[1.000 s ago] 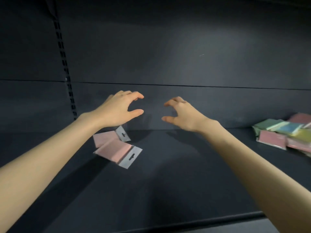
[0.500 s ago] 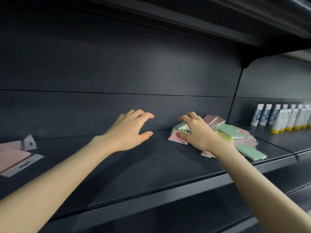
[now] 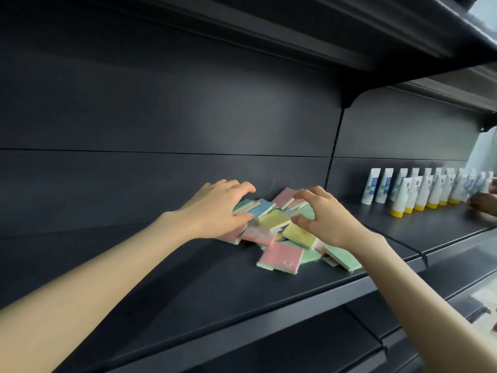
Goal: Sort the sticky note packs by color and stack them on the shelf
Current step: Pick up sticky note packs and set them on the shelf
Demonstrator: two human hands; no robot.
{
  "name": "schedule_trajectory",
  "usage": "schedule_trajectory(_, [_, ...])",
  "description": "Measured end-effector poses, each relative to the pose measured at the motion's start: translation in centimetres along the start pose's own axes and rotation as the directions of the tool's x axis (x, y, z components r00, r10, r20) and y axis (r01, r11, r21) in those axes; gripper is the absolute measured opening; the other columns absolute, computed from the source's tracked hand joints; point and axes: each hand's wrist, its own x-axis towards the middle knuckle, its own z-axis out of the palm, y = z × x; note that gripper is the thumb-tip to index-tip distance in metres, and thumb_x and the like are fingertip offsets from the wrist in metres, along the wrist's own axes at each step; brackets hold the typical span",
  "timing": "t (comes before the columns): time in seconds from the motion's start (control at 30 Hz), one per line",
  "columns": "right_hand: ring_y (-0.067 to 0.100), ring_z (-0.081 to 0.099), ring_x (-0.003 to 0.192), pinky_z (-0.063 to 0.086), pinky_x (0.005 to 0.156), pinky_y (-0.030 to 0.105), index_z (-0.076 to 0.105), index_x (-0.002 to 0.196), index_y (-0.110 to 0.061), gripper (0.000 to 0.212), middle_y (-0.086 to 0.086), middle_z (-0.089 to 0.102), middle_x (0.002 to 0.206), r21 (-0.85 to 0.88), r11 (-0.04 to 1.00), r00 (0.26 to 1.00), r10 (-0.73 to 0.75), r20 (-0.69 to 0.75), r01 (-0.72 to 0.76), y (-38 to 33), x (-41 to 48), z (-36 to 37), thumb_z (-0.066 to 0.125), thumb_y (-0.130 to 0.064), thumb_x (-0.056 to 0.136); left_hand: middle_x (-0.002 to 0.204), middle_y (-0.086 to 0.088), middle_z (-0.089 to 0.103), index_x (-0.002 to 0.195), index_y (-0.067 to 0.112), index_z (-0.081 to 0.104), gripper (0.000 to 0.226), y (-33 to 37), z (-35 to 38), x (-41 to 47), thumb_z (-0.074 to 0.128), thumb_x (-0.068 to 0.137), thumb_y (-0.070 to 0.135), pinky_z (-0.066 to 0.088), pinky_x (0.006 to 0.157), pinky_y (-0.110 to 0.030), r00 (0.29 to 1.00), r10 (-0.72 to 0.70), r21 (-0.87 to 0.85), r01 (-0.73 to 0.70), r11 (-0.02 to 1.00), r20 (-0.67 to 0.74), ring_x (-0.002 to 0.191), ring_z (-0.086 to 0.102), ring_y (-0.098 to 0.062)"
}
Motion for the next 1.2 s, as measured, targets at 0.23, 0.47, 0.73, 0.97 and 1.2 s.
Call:
schedule_trajectory(0.23, [0.026, 0.044, 0.122, 0.04, 0.1, 0.04, 0.044, 0.136, -0.021, 0.049, 0.004, 0.044, 0.132, 0.013, 0.999, 0.998, 0.041, 0.048, -0.042, 7.6, 4.5, 0.9, 0.058, -0.034, 0.091, 0.124, 0.008, 0.052, 0.133, 0.029, 0.041, 0.045, 0.6, 5.5, 7.7, 0.05, 0.092, 0.045, 0.035, 0.095, -0.031, 0.999, 0.01, -0.039, -0.009, 0.999, 0.03, 0.115, 0.047, -0.014])
schedule_trajectory(0.47, [0.024, 0.046, 0.118, 0.041, 0.098, 0.039, 0.046, 0.133, -0.02, 0.047, 0.003, 0.045, 0.13, 0.03, 0.997, 0.993, 0.073, 0.088, -0.076, 15.1, 7.7, 1.8, 0.059, -0.034, 0.09, 0.124, 0.006, 0.054, 0.13, 0.027, 0.044, 0.043, 2.6, 9.7, 14.5, 0.052, 0.091, 0.044, 0.039, 0.098, -0.038, 0.996, -0.022, -0.093, 0.031, 0.995, 0.092, 0.117, 0.048, -0.017])
schedule_trajectory(0.73, [0.022, 0.052, 0.109, 0.043, 0.094, 0.036, 0.052, 0.125, -0.019, 0.041, 0.002, 0.051, 0.126, 0.147, 0.986, 0.989, -0.098, 0.11, 0.081, 21.6, 10.0, 3.4, 0.06, -0.033, 0.087, 0.121, 0.009, 0.054, 0.129, 0.028, 0.045, 0.043, 6.5, 12.7, 15.8, 0.055, 0.09, 0.043, 0.04, 0.094, -0.033, 0.98, -0.192, -0.075, 0.196, 0.978, 0.059, 0.114, 0.048, -0.015])
schedule_trajectory(0.97, [0.022, 0.05, 0.117, 0.044, 0.097, 0.04, 0.051, 0.131, -0.022, 0.048, 0.001, 0.05, 0.131, 0.242, 0.949, 0.948, -0.25, 0.199, 0.2, 26.3, 8.7, 4.3, 0.061, -0.037, 0.087, 0.132, 0.009, 0.052, 0.129, 0.027, 0.048, 0.046, 13.0, 15.7, 13.8, 0.059, 0.088, 0.044, 0.041, 0.097, -0.034, 0.912, -0.41, -0.091, 0.409, 0.908, 0.014, 0.121, 0.049, -0.015])
schedule_trajectory(1.2, [0.024, 0.054, 0.109, 0.044, 0.089, 0.031, 0.051, 0.13, -0.016, 0.044, 0.005, 0.055, 0.123, 0.325, 0.907, 0.911, -0.348, 0.223, 0.267, 28.1, 7.4, 4.4, 0.059, -0.031, 0.09, 0.117, 0.01, 0.056, 0.12, 0.025, 0.055, 0.044, 17.0, 15.9, 12.6, 0.06, 0.085, 0.05, 0.044, 0.094, -0.033, 0.854, -0.52, -0.107, 0.517, 0.849, 0.001, 0.108, 0.052, -0.011])
